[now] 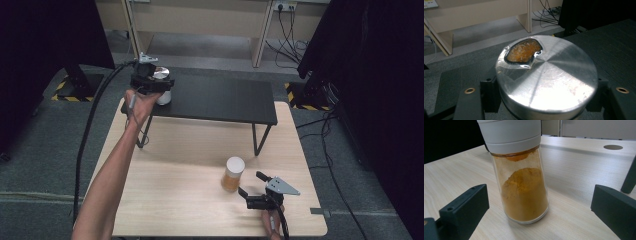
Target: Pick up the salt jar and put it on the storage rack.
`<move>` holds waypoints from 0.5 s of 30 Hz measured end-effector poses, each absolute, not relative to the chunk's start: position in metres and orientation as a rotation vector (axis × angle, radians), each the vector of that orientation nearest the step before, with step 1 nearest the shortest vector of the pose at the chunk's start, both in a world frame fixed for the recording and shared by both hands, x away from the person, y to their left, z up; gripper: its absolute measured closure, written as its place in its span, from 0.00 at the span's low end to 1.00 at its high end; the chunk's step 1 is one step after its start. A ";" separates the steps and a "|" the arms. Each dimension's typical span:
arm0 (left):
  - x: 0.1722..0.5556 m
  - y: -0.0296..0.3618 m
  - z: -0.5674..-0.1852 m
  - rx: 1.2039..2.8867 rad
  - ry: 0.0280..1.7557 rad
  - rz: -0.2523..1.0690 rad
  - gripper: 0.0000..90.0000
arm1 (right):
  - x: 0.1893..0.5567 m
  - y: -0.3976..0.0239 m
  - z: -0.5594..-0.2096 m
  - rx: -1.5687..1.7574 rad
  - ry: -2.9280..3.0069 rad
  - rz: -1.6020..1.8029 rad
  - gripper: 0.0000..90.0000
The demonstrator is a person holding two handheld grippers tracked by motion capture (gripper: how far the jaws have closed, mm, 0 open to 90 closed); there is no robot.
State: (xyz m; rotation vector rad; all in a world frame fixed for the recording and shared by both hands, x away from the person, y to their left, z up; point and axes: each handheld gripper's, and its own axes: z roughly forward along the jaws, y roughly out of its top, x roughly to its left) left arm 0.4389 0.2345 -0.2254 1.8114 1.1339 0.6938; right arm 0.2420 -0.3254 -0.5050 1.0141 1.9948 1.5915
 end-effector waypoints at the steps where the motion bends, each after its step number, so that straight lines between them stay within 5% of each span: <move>1: 0.439 0.234 -0.226 1.811 1.133 0.697 0.35 | 0.242 -0.325 -0.505 1.013 1.996 1.592 0.02; 15: 0.443 0.237 -0.229 1.817 1.131 0.698 0.35 | 0.242 -0.326 -0.505 1.013 1.994 1.595 0.02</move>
